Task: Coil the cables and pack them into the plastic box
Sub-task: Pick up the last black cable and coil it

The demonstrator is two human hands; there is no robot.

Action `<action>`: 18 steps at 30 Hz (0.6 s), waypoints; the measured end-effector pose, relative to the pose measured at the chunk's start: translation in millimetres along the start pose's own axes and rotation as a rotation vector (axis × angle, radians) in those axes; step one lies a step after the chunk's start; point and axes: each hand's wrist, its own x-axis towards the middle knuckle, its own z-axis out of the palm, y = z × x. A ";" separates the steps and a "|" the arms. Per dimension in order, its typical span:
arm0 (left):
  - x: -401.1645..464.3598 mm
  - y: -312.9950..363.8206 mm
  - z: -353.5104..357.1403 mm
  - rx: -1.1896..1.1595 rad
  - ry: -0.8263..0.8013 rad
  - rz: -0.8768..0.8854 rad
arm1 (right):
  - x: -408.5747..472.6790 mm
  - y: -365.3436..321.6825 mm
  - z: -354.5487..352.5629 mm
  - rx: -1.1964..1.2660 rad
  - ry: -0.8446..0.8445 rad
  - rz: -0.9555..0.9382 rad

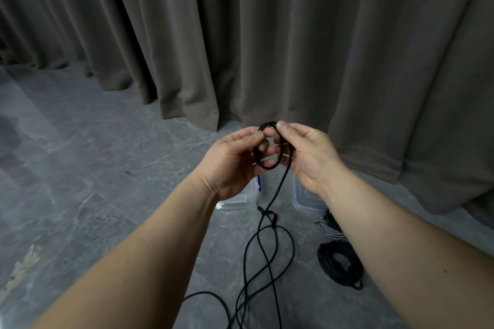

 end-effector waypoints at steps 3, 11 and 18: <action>0.8 0.7 2.8 -0.044 -0.057 -0.004 | 1.2 1.1 0.4 0.010 -0.016 0.004; 3.7 -1.5 6.1 0.035 0.052 -0.025 | 3.5 3.7 -3.4 -0.048 0.013 0.040; 10.5 -1.9 2.0 -0.077 0.265 0.163 | 1.7 11.2 -5.5 -0.077 0.049 0.019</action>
